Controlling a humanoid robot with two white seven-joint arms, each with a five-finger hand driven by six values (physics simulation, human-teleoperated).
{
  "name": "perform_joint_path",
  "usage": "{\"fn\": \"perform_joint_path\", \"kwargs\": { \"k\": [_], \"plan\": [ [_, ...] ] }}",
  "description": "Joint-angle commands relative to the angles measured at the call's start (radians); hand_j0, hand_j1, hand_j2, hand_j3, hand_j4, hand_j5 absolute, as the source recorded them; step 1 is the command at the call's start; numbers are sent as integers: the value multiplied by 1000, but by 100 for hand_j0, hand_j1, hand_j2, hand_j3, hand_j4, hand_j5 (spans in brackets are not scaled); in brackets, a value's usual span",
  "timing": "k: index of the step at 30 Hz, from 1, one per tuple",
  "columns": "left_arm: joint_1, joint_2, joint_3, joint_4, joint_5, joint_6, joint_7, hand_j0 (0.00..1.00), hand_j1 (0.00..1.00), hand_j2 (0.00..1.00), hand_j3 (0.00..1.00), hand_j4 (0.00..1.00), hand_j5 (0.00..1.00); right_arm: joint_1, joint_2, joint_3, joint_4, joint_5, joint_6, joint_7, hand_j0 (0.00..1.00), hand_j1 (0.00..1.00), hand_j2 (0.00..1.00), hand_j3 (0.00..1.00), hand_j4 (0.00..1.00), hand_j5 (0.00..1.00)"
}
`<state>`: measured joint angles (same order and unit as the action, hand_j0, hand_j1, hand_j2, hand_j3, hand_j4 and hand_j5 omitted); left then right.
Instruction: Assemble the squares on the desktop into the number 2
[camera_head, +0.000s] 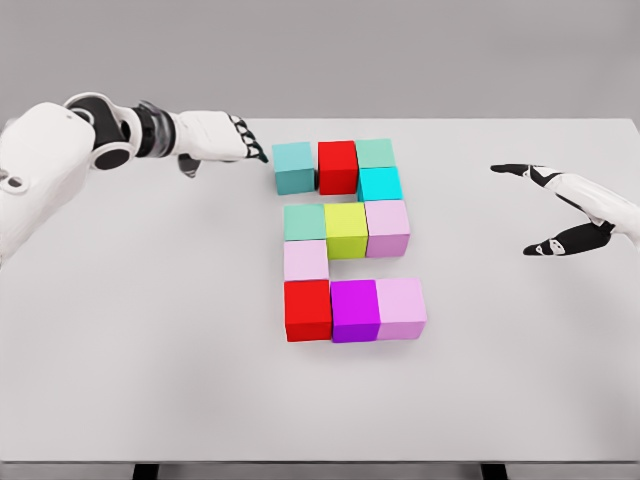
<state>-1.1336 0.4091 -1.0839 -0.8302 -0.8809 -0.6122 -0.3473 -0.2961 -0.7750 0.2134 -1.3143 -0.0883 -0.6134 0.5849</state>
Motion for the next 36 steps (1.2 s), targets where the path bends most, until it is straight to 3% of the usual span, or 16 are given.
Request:
{"fn": "perform_joint_path", "kwargs": {
  "k": [1, 19, 23, 25, 28, 36],
  "plan": [
    [0, -18, 1, 16, 0, 1, 1, 100, 100, 100, 100, 100, 100, 0, -1, 0, 0, -8, 3, 0, 100, 100, 100, 100, 100, 100],
    [3, -9, 29, 17, 6, 1, 1, 100, 100, 100, 100, 100, 100, 3, -1, -2, -2, -10, 3, 0, 100, 100, 100, 100, 100, 100],
    [11, 43, 104, 14, 11, 1, 1, 100, 100, 100, 100, 100, 100, 3, -1, 0, -2, -10, 3, 0, 100, 100, 100, 100, 100, 100],
    [14, 118, 156, 5, 16, 1, 1, 100, 100, 100, 100, 100, 100, 3, -1, 0, -2, -11, 3, 0, 100, 100, 100, 100, 100, 100],
    [72, 209, 219, 14, 89, 1, 2, 100, 100, 100, 100, 100, 100, 3, -1, 0, -2, -11, 3, 0, 100, 100, 100, 100, 100, 100],
    [98, 281, 234, 17, 112, 1, 4, 100, 100, 100, 100, 100, 100, 3, -1, -2, -2, -11, 3, 0, 100, 100, 100, 100, 100, 100]
  ]
}}
